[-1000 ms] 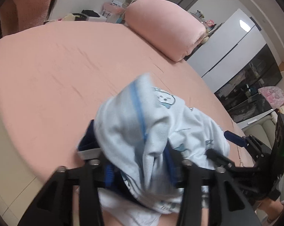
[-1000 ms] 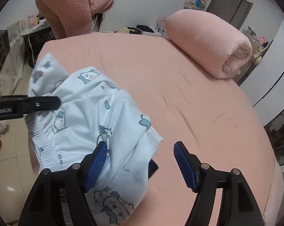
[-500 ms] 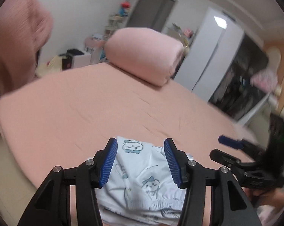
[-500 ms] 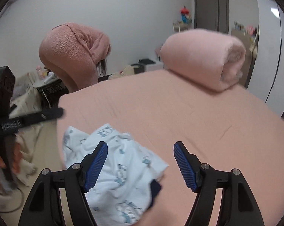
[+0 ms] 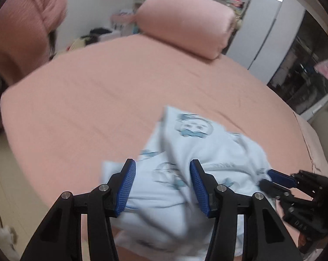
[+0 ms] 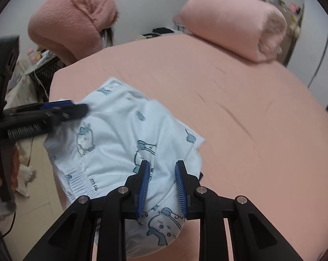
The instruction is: Fold clothes
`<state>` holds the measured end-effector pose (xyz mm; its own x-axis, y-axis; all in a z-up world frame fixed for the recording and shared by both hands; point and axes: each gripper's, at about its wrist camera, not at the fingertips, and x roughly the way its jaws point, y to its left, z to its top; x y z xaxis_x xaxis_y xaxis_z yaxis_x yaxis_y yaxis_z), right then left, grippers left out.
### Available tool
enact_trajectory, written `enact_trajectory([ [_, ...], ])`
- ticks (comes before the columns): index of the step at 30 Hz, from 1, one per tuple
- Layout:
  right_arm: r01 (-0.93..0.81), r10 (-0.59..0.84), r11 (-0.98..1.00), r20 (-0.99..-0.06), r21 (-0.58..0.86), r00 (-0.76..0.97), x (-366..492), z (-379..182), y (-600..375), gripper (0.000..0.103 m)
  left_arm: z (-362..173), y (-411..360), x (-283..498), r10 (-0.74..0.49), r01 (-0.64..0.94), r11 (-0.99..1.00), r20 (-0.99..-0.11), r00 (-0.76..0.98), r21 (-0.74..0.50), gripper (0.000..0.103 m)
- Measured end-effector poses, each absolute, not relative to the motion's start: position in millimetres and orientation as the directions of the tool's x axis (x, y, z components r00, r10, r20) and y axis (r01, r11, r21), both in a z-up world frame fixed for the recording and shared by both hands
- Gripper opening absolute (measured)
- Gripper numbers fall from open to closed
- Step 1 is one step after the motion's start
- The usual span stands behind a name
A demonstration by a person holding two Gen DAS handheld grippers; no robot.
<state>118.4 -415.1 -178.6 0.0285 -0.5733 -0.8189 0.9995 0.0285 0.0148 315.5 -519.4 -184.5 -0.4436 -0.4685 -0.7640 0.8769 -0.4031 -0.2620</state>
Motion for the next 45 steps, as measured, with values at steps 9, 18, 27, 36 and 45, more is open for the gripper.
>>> enact_trajectory([
  [9,0.978,-0.562,-0.113,-0.823,0.177,0.084,100.0,-179.6,-408.2,0.06,-180.3,-506.0,320.6,-0.445,0.861,-0.416,-0.76,-0.474,-0.294,0.052],
  [18,0.986,-0.548,-0.066,-0.831,0.156,0.095,125.0,-154.2,-382.2,0.076,-144.6,-465.2,333.6,-0.504,0.866,-0.412,-0.721,-0.476,-0.283,0.083],
  [27,0.997,-0.602,0.012,-0.797,-0.077,-0.054,153.3,-138.9,-349.8,0.077,-97.4,-409.9,340.7,-0.647,0.909,-0.391,-0.659,-0.384,-0.145,0.084],
  [36,0.995,-0.533,-0.097,-0.846,0.028,-0.028,143.3,-123.1,-313.0,0.077,-50.6,-325.3,349.9,-0.701,0.919,-0.369,-0.606,-0.375,-0.141,0.085],
  [45,0.989,-0.591,-0.147,-0.803,0.012,-0.078,155.0,-74.7,-258.8,0.077,-3.5,-278.0,339.1,-0.722,0.922,-0.354,-0.58,-0.378,-0.16,0.085],
])
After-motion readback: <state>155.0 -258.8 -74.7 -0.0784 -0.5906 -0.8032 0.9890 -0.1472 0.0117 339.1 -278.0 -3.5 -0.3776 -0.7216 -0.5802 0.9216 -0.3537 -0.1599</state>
